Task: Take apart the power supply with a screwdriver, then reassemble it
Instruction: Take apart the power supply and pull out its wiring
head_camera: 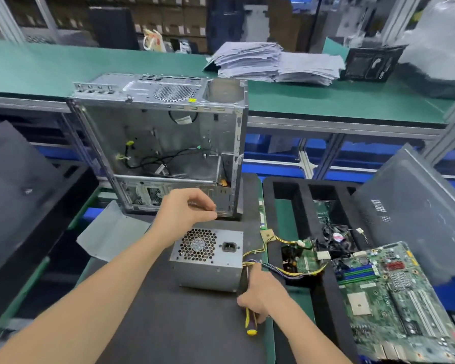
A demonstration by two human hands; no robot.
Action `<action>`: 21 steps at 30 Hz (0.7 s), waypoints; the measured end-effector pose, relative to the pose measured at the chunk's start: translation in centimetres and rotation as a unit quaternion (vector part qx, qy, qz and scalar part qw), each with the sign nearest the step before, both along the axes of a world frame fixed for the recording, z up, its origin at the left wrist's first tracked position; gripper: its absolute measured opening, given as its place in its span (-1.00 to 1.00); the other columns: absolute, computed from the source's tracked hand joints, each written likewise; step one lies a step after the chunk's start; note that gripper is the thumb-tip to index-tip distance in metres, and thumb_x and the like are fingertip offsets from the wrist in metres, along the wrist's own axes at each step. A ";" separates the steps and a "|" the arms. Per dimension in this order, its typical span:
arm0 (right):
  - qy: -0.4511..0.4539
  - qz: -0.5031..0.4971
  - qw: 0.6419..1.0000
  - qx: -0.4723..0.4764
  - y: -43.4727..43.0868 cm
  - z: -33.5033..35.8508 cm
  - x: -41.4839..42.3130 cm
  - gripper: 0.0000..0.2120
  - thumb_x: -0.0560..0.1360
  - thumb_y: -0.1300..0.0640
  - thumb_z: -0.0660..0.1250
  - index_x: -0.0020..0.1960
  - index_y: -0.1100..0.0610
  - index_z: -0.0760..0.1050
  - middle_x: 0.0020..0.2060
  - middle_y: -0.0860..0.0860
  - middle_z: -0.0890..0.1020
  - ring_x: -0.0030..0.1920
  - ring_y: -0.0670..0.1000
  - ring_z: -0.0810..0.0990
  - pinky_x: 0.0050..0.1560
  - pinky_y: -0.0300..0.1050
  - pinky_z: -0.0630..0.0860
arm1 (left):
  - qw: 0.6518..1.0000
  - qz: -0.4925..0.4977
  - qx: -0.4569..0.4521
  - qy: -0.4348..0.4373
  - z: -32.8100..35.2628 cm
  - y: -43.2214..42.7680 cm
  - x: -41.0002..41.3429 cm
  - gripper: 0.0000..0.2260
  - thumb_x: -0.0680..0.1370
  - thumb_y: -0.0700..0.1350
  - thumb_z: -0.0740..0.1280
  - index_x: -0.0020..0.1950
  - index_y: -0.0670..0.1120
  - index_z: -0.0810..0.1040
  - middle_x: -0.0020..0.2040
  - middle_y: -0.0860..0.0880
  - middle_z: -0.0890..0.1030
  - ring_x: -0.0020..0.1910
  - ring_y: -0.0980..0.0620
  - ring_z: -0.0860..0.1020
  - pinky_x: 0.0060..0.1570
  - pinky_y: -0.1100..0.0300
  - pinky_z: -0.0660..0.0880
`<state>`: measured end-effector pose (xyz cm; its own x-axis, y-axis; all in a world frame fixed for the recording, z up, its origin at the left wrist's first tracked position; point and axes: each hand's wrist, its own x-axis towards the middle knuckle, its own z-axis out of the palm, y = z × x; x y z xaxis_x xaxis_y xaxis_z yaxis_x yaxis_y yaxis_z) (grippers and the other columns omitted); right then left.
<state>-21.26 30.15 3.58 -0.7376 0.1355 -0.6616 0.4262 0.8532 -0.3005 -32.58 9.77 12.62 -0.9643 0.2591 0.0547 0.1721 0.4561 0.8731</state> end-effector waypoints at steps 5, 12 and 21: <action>0.022 -0.102 0.987 -0.125 2.2 3.5 -0.4 -0.76 0.53 0.11 0.31 0.15 0.14 0.37 -0.10 0.12 0.61 -0.27 0.14 0.70 -0.26 0.00 0.66 | 0.998 -0.014 0.055 -0.018 -1.5 -1.3 -1.5 -0.90 0.50 -0.12 0.58 -0.08 0.07 0.73 -0.17 0.02 0.75 -0.17 0.04 0.74 0.02 0.12 0.63; 0.227 -0.184 0.952 -0.089 3.1 9.3 -2.0 -0.90 0.49 0.04 0.39 -0.01 -0.05 0.51 -0.10 -0.01 0.73 -0.27 -0.02 0.60 -0.21 -0.13 0.50 | 0.971 -0.022 0.206 -0.121 -3.1 -1.2 -2.9 -0.92 0.62 -0.25 0.42 0.08 -0.17 0.70 -0.09 -0.15 0.76 -0.05 -0.13 0.75 0.02 0.16 0.68; 0.449 -0.225 0.818 -0.279 -3.4 11.0 -3.2 -0.90 0.56 0.14 0.49 -0.02 -0.07 0.71 -0.27 0.03 0.71 -0.38 0.07 0.65 -0.24 -0.03 0.63 | 0.841 0.012 0.444 -0.310 -4.0 -0.5 -4.0 -0.81 0.61 -0.23 0.42 0.18 -0.28 0.60 0.07 -0.21 0.74 0.12 -0.10 0.72 -0.01 0.19 0.66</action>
<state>-24.46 26.79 14.62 -0.9186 0.3892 0.0689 0.0530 0.2941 -0.9543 -36.53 9.28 8.64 -0.8830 0.3616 -0.2991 -0.4419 -0.4260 0.7895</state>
